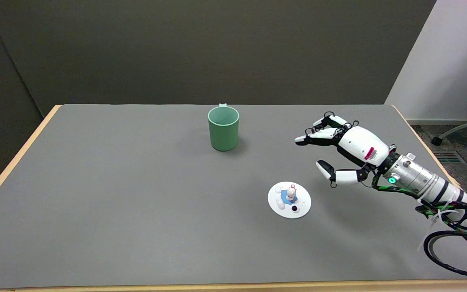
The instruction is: Pick up the white cup lid.
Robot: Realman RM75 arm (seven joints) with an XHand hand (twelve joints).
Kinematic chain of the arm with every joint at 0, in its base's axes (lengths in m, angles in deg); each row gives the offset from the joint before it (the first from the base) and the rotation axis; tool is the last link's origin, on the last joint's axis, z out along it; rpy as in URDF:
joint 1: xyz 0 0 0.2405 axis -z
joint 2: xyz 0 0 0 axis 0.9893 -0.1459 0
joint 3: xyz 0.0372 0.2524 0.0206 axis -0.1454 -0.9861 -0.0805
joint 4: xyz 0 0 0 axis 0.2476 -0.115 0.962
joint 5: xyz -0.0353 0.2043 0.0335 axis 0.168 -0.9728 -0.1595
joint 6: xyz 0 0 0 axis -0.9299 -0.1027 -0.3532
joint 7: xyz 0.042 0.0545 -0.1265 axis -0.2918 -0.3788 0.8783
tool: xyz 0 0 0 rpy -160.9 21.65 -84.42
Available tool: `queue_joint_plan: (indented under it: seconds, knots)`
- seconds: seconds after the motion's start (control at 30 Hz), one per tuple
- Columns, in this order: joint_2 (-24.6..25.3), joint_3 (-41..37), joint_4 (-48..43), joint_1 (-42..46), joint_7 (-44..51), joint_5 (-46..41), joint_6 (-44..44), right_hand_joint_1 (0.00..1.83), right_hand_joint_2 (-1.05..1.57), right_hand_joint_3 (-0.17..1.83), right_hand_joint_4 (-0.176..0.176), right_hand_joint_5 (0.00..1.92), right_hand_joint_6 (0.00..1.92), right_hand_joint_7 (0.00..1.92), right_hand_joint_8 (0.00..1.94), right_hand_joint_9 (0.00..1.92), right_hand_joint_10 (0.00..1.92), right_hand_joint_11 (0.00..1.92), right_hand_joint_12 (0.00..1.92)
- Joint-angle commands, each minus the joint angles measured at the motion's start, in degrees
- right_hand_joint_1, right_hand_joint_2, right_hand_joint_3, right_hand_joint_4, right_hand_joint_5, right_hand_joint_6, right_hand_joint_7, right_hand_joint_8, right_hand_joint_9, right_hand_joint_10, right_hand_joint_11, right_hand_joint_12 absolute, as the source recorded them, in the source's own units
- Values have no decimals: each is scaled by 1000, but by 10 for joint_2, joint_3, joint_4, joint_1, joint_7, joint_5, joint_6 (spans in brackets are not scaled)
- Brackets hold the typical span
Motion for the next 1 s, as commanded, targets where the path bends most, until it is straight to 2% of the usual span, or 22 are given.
queue_joint_plan:
  seconds: [0.03, 0.17, 0.23, 0.7, 0.73, 0.8, 1.0]
  knots:
    - [0, 86, 0, -36, -3, -23, 2, 895, 924, 819, 44, 551, 173, 635, 176, 617, 316, -1, 923]
    - [1, 106, 0, -41, -3, -23, 2, 892, 918, 822, 43, 551, 172, 636, 175, 615, 318, -1, 918]
    - [1, 113, 0, -41, -3, -23, 3, 915, 834, 950, 49, 554, 173, 648, 163, 591, 367, -1, 961]
    - [14, 135, -11, -46, -4, -23, 17, 916, 827, 957, 47, 552, 176, 637, 162, 605, 330, -1, 966]
    - [15, 135, -13, -46, -4, -23, 17, 918, 828, 956, 47, 554, 177, 639, 163, 606, 330, -1, 965]
    - [16, 136, -16, -46, -4, -23, 18, 898, 909, 829, 42, 565, 174, 633, 174, 629, 286, -1, 920]
    - [24, 141, -23, -51, -4, -21, 23, 895, 922, 805, 52, 601, 181, 649, 177, 633, 289, -1, 920]
